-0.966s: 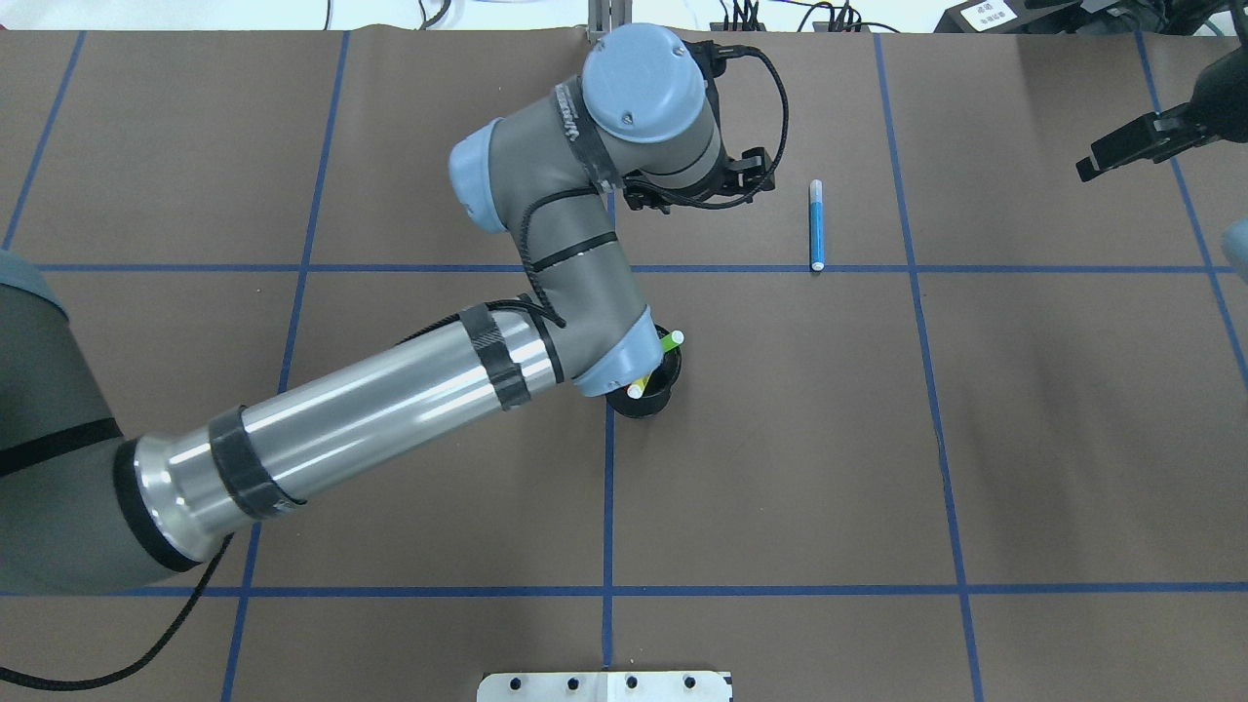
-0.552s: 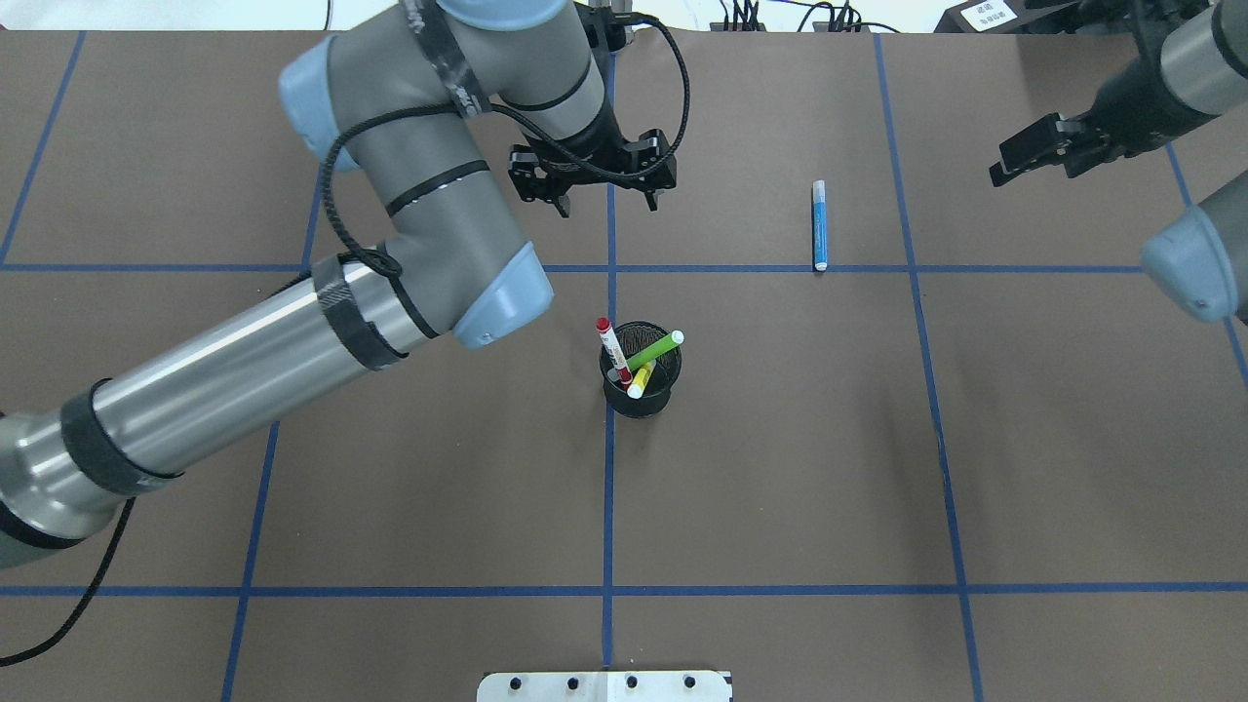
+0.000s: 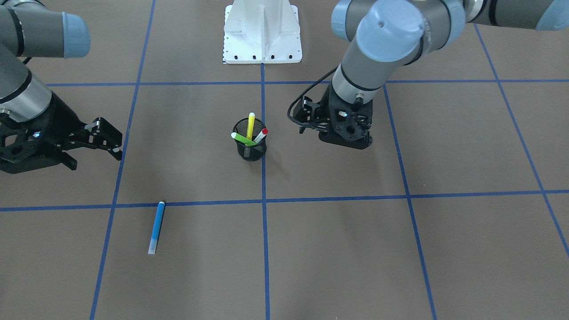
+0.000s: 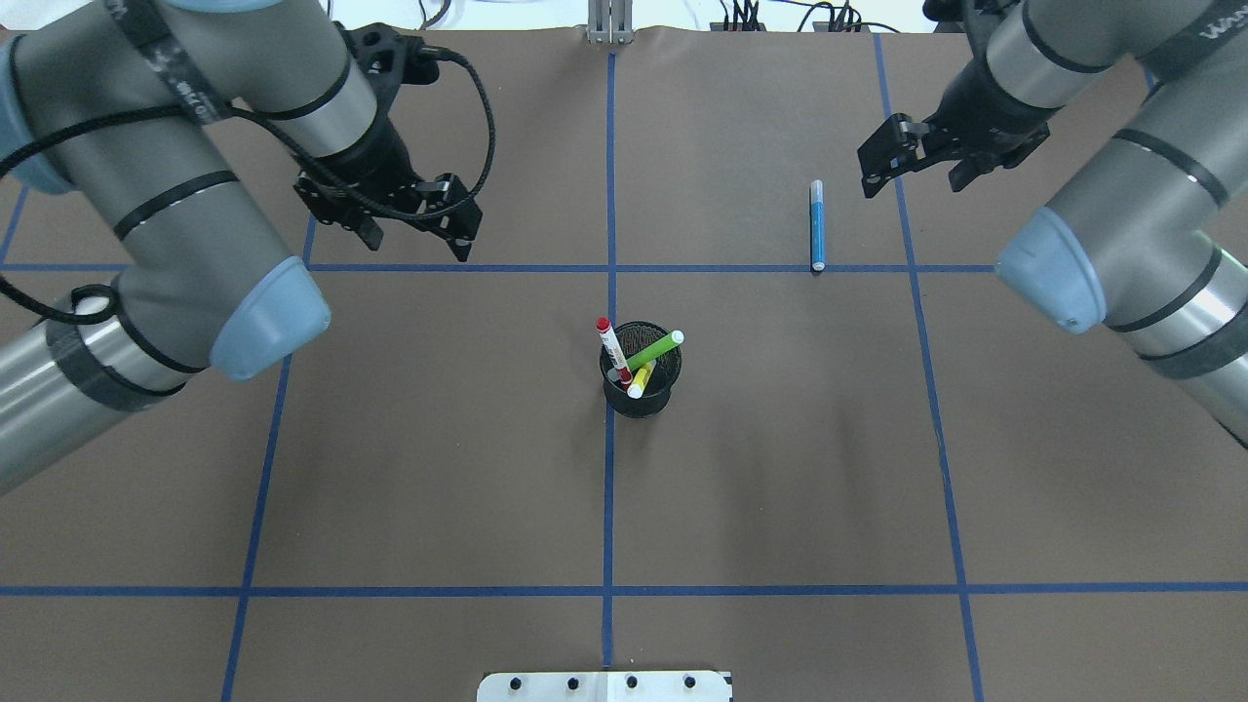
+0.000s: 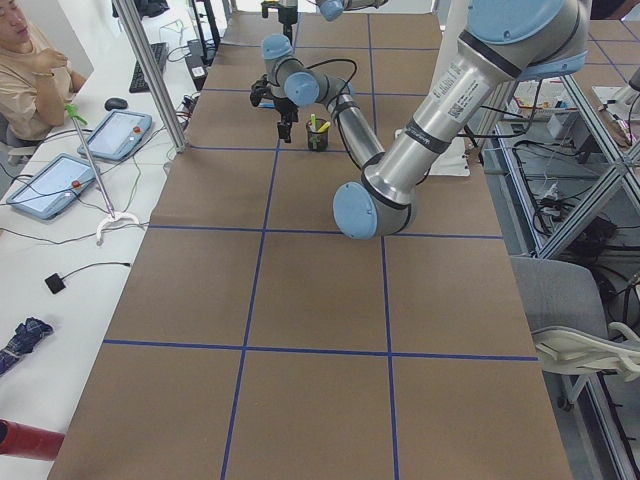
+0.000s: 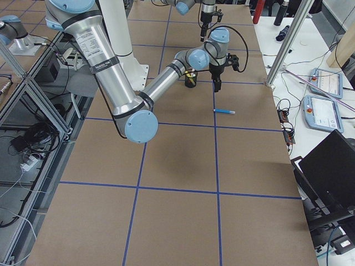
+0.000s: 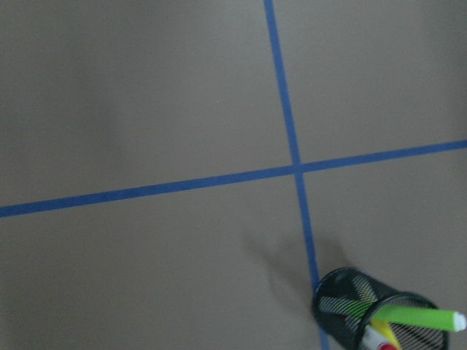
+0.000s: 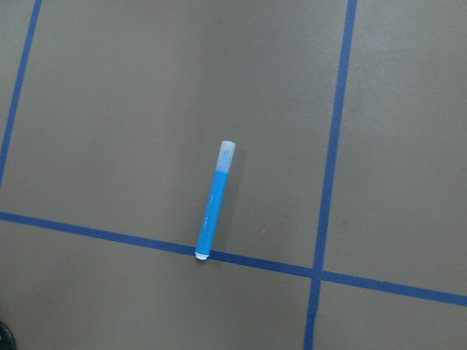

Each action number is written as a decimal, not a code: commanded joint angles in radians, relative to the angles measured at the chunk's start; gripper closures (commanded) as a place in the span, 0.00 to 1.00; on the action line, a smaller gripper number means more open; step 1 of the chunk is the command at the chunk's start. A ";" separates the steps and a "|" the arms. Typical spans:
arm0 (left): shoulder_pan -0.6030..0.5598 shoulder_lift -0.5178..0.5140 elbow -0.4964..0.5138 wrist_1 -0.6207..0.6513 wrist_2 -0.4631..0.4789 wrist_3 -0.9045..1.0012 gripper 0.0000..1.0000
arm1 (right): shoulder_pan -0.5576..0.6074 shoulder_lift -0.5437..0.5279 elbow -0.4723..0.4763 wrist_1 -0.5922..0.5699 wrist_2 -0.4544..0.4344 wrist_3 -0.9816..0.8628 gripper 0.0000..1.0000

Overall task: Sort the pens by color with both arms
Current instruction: 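Withdraw the left gripper while the right arm moves in toward the cup, then lower the right gripper over the pen cup, then grasp the red-capped white marker with the right gripper and lift it, then carry the red-capped marker beside the blue marker and release it, then withdraw the right gripper while the left gripper moves to the cup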

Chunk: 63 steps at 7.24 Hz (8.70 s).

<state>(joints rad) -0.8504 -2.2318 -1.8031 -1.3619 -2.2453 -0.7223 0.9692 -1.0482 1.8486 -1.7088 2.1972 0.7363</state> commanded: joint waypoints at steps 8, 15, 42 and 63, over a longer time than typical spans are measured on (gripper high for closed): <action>-0.111 0.228 -0.097 0.089 -0.008 0.440 0.00 | -0.352 0.698 -0.584 -0.318 -0.148 0.213 0.10; -0.108 0.221 -0.110 0.089 -0.007 0.426 0.00 | -0.377 0.626 -0.603 -0.324 -0.137 0.072 0.71; -0.099 0.190 -0.099 0.083 -0.037 0.420 0.00 | -0.404 0.168 -0.522 0.592 -1.308 0.622 1.00; 0.037 -0.048 -0.029 0.083 -0.076 -0.214 0.00 | -0.106 0.119 -0.268 0.251 -0.347 0.204 0.00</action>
<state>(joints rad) -0.8440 -2.2066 -1.8792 -1.2792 -2.3213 -0.7886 0.7796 -0.9294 1.5068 -1.3167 1.6795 1.0802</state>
